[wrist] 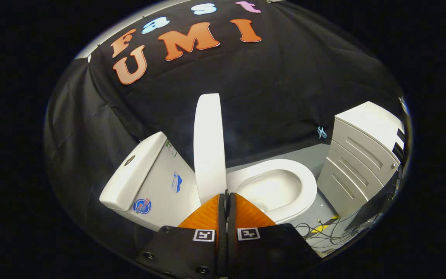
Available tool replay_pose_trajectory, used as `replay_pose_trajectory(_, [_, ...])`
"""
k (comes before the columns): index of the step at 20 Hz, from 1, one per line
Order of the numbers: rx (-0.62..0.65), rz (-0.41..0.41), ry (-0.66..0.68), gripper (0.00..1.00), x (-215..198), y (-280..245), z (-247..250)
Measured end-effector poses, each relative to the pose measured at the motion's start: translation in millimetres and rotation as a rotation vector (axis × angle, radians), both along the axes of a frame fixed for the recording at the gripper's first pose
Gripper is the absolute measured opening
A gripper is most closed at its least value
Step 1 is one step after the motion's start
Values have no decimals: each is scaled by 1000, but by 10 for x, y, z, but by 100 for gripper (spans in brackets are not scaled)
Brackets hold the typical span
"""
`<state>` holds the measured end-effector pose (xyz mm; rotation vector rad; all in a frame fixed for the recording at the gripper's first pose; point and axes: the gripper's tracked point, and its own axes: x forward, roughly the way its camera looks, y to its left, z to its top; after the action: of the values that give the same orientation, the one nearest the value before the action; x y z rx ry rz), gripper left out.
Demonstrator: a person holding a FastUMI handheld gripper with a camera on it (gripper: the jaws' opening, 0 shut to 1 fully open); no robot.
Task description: Open the toilet lid.
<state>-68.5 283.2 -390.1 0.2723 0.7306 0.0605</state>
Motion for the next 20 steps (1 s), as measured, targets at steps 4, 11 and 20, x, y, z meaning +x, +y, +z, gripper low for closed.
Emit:
replay_pose_trajectory(4, [-40,36,-23,8,-11,213,61])
replay_pose_trajectory(11, [-97,82,-59,8,-59,535,152])
replay_pose_trajectory(20, [-201,165,-108,8,-127,1021,198])
